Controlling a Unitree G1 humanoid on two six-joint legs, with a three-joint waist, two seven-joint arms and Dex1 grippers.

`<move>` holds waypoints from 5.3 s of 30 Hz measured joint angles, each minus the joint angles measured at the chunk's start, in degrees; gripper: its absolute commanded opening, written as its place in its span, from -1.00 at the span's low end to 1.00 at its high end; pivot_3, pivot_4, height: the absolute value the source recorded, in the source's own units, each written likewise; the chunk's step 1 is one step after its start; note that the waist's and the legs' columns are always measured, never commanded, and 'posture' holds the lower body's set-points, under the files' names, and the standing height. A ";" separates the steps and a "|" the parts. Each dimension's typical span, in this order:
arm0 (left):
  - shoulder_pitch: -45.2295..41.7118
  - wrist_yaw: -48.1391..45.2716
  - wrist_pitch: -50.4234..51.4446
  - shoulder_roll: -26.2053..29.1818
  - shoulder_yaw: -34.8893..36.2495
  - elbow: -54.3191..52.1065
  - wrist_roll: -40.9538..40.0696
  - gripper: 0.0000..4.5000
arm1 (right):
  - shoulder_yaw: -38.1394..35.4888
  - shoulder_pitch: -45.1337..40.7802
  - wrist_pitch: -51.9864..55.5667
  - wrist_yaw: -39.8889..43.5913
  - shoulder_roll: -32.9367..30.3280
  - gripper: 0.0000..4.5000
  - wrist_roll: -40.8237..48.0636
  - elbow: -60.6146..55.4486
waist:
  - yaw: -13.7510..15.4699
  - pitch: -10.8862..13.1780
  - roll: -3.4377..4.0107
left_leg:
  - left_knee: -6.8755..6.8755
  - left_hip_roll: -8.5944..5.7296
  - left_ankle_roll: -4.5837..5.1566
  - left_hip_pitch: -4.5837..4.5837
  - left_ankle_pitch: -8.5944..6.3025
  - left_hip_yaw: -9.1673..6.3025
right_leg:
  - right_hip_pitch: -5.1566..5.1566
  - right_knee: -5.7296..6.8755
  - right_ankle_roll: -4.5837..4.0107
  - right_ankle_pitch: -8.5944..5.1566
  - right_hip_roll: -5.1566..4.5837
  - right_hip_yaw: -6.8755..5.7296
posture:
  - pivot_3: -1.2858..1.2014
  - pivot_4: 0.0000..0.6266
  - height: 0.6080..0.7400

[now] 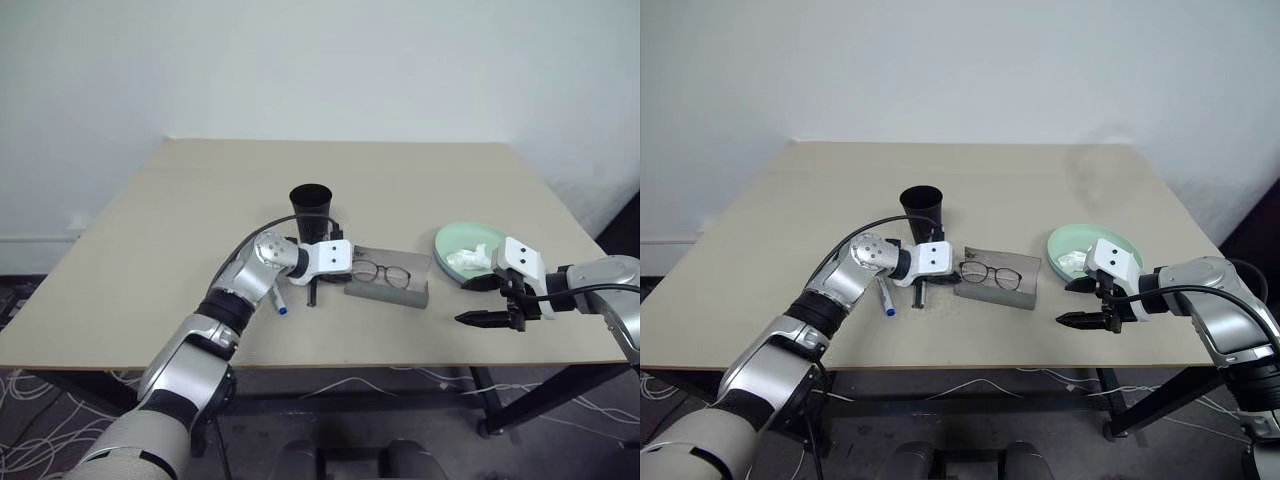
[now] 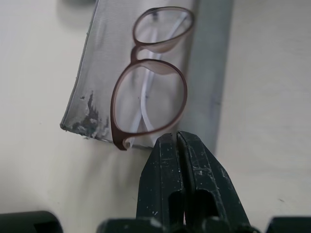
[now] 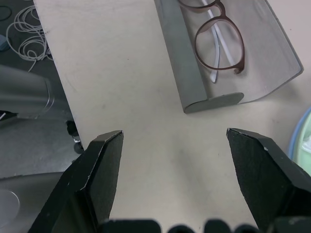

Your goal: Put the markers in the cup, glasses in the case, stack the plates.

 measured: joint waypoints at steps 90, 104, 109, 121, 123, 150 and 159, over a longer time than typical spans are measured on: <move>-1.25 -3.77 12.95 0.96 8.83 -11.73 -2.09 -0.83 | 2.04 -2.06 0.35 -1.43 2.88 0.64 -0.69 0.01 | -0.63 -0.03 0.01 | -0.14 0.02 0.01 0.03 0.00 -0.06 | -0.14 0.00 -0.03 0.08 0.01 0.20 | 0.03 -1.00 1.00; 8.31 24.80 71.07 -6.71 18.69 -41.61 -1.41 0.63 | 4.41 -5.35 -1.46 0.94 4.39 0.64 -1.84 3.56 | -0.29 -0.02 -0.02 | 0.07 -0.03 0.19 0.12 0.19 -0.14 | 0.04 -0.02 0.36 0.26 -0.05 0.26 | 0.03 -1.00 1.00; 7.66 35.32 76.10 -10.73 21.29 -36.93 -1.43 0.63 | 4.99 -6.94 -2.10 1.53 4.95 0.64 -2.97 4.86 | -0.30 -0.02 -0.01 | 0.03 -0.03 0.13 0.13 0.23 -0.17 | 0.00 0.01 0.32 0.30 -0.02 0.29 | 0.03 -1.00 1.00; 6.41 47.61 76.38 -15.38 24.83 -25.39 -4.22 0.63 | 5.35 -7.57 -2.63 2.24 6.05 0.64 -3.60 5.88 | -0.08 -0.02 -0.02 | 0.02 -0.11 0.12 0.08 0.23 -0.14 | -0.03 -0.04 0.08 0.49 -0.06 0.34 | 0.03 -1.00 1.00; 5.53 48.36 75.79 -16.17 25.12 -24.25 -4.98 0.63 | 5.35 -7.57 -2.63 2.22 6.07 0.64 -3.65 5.88 | -0.07 -0.02 -0.03 | 0.02 -0.13 0.11 0.07 0.24 -0.15 | -0.03 -0.04 0.09 0.49 -0.06 0.34 | 0.03 -1.00 1.00; -11.32 56.95 80.99 -22.34 27.78 -8.84 -11.17 0.63 | 5.35 -7.01 -2.56 1.19 6.78 0.64 -3.70 5.54 | -0.28 -0.01 -0.04 | -0.15 -0.20 0.11 0.08 0.23 -0.13 | -0.14 -0.12 0.32 0.36 -0.05 0.46 | 0.03 -1.00 1.00; -12.30 59.66 78.72 -22.43 29.55 -1.90 -13.00 0.63 | 5.35 -6.21 -2.04 0.47 6.80 0.64 -3.68 4.38 | -0.25 0.00 -0.05 | -0.16 -0.23 0.11 0.06 0.23 -0.13 | -0.17 -0.14 0.33 0.36 -0.05 0.49 | 0.03 -1.00 1.00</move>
